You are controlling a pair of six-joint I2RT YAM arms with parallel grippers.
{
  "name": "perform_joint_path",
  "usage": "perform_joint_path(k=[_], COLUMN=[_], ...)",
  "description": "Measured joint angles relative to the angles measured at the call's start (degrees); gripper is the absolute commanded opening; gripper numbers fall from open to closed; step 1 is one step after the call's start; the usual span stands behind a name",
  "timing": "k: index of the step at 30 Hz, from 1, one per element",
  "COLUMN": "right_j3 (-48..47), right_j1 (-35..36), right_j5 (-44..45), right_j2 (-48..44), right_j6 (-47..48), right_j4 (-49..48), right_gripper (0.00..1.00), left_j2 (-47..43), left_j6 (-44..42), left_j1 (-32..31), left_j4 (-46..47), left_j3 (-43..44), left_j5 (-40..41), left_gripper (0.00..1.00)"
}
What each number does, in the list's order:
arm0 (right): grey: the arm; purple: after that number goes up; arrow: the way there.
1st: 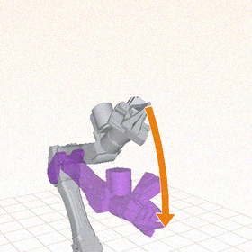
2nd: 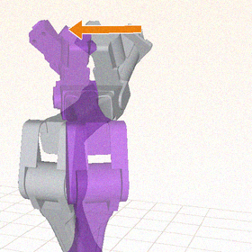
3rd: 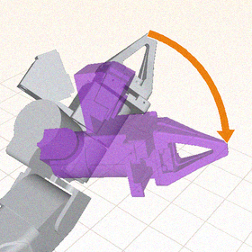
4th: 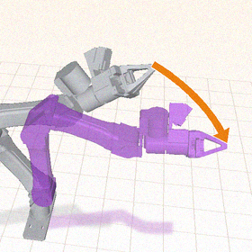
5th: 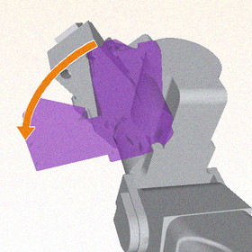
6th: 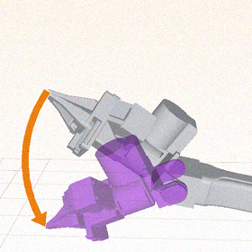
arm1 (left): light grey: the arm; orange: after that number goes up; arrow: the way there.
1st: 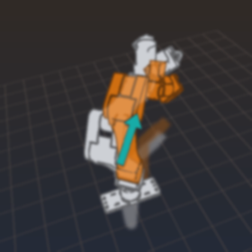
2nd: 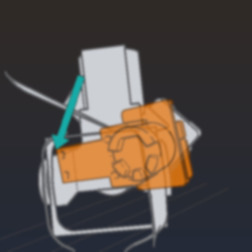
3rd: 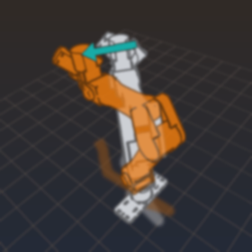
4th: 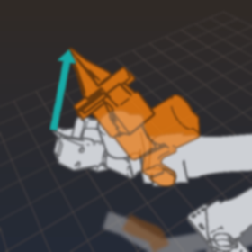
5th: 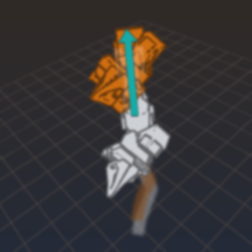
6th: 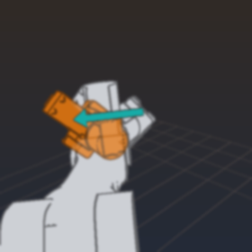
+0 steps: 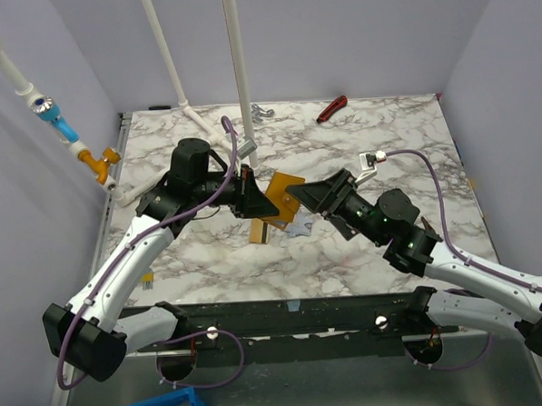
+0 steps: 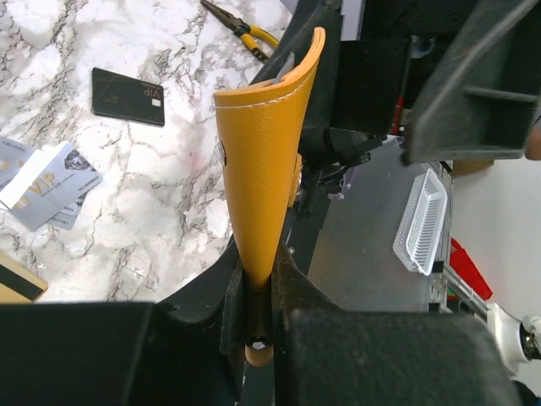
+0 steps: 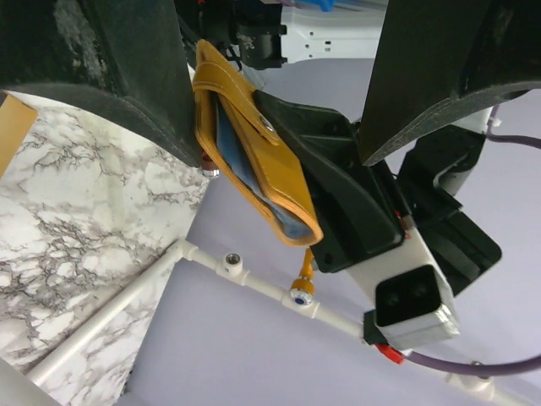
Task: Put the credit cards into the card holder
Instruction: Pick up the card holder from the corner of the board.
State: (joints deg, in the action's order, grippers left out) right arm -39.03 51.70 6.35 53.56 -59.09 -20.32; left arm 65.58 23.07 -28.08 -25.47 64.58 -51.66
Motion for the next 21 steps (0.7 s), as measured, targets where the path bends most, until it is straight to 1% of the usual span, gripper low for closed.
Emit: perform_joint_path(k=[3,5,8,11,12,15,17,19,21], right_j3=[0.0,0.0,-0.6,-1.1,-1.2,-1.5,-1.9,-2.1,-2.3], right_j1=[-0.1,-0.1,-0.5,-0.8,-0.8,-1.1,-1.6,-2.1,-2.6], right_j5=[0.4,0.3,0.3,-0.1,-0.2,-0.6,-1.0,-1.7,-2.8], right_j2=[0.0,0.4,2.1,4.1,4.5,5.0,5.0,5.0,5.0], right_j6=[-0.5,-0.6,-1.4,-2.3,-2.6,-2.9,-3.0,-2.8,-2.6], right_j4=[-0.8,-1.0,-1.2,-1.4,-1.5,-1.8,-1.9,-1.9,-1.8], right_gripper=[0.69,0.60,0.48,0.39,0.36,0.22,0.14,0.10,0.09], left_j2=[-0.3,-0.8,-1.2,-1.7,-1.8,-2.3,-2.6,-3.1,-3.6], left_j6=[0.4,0.8,1.1,1.7,1.9,2.9,3.3,3.8,4.5], left_j1=[0.0,0.1,0.2,0.2,0.2,0.4,0.4,0.4,0.4], left_j4=[0.2,0.3,0.6,0.7,0.8,1.3,2.0,2.9,3.6], left_j3=[-1.3,-2.0,-2.0,-2.0,-2.0,-2.6,-3.2,-3.8,-4.5], left_j5=[0.8,1.1,1.4,1.4,1.5,1.4,1.2,0.6,-0.2], left_gripper=[0.00,0.00,0.04,0.14,0.19,0.31,0.37,0.41,0.43])
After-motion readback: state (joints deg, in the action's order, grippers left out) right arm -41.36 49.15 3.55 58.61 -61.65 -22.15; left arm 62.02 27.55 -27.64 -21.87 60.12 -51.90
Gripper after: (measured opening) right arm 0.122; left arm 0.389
